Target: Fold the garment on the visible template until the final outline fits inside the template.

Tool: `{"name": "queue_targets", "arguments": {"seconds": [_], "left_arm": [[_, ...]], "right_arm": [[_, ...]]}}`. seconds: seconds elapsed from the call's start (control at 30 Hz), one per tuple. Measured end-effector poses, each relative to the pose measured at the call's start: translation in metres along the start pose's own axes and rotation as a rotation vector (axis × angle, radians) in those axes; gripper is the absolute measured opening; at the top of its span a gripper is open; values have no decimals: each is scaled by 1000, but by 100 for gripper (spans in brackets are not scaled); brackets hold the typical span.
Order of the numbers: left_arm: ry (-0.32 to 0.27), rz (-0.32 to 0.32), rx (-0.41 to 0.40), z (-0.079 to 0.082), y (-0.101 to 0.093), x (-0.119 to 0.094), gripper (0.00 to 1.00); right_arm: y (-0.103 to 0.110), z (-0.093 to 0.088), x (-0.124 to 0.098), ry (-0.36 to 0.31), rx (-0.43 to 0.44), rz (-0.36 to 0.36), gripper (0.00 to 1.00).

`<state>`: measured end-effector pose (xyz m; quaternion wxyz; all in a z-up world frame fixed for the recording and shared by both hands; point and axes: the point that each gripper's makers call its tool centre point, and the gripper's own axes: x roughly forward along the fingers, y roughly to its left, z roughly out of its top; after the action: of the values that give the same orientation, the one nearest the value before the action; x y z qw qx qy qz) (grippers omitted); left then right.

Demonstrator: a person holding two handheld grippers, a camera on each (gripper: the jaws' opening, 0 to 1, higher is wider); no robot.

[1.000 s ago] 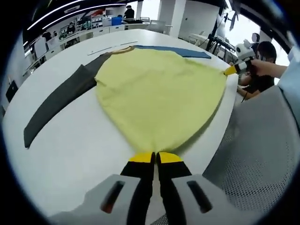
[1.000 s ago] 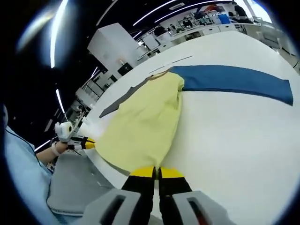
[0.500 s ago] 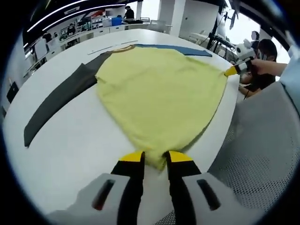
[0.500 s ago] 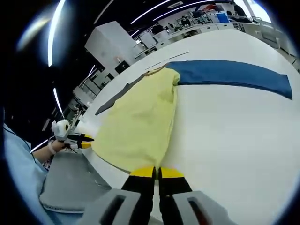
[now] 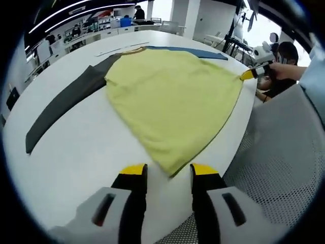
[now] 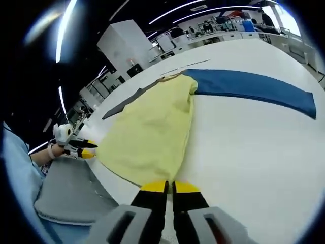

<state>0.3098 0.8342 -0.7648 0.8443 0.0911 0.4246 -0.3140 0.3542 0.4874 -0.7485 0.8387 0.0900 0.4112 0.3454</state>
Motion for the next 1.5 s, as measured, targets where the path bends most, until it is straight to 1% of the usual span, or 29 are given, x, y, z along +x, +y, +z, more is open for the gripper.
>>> {"name": "queue_targets", "arguments": {"seconds": [0.13,0.2,0.3,0.37,0.47,0.53,0.6,0.63,0.67,0.7,0.73,0.77,0.83,0.87,0.9,0.97,1.03,1.1,1.13,1.27,1.4,1.5], "left_arm": [[-14,-3,-7,2,-1,1,38],[-29,-5,-17,5,0,0,42],[-63,4,-34,9,5,-2,48],[-68,10,-46,9,9,-3,51],[-92,17,-81,12,14,-6,58],[-116,33,-99,15,20,-9,66],[-137,49,-123,17,28,-12,72],[-147,53,-123,18,30,-14,75],[-154,83,-130,19,37,-16,76],[-158,96,-132,19,40,-17,78],[-167,100,-131,20,43,-19,82],[-168,111,-141,20,46,-20,86],[-181,129,-145,21,52,-22,93],[-185,148,-164,21,58,-24,96],[-199,153,-170,23,60,-25,99],[-222,154,-211,26,64,-29,99],[-242,169,-225,29,70,-32,99],[-241,178,-225,30,70,-36,99],[-251,193,-220,32,73,-37,99],[-261,202,-211,35,80,-43,99],[-263,206,-219,35,89,-43,99],[-278,212,-223,37,92,-46,99]], "right_arm": [[1,6,-3,-28,-49,3,18],[1,10,-5,-48,-54,4,28],[-2,18,-6,-84,-79,-13,40],[-6,21,-7,-91,-92,-29,45],[-9,24,-6,-104,-108,-41,59],[-9,28,-6,-114,-119,-44,68],[-12,31,-6,-124,-128,-60,79],[-13,33,-6,-134,-134,-64,82],[-14,34,-6,-135,-128,-67,85],[-16,36,-6,-140,-115,-71,91],[-16,40,-6,-163,-122,-75,95],[-18,41,-7,-161,-122,-83,99],[-22,43,-8,-159,-119,-92,100],[-22,45,-10,-169,-123,-93,100],[-23,45,-10,-167,-123,-99,100],[-27,45,-11,-157,-129,-108,100],[-30,47,-13,-163,-126,-111,100],[-32,51,-15,-167,-120,-117,100],[-34,53,-16,-175,-123,-122,100],[-45,57,-19,-180,-117,-140,100],[-55,59,-23,-192,-83,-153,100],[-62,62,-27,-197,-93,-177,99]]}}
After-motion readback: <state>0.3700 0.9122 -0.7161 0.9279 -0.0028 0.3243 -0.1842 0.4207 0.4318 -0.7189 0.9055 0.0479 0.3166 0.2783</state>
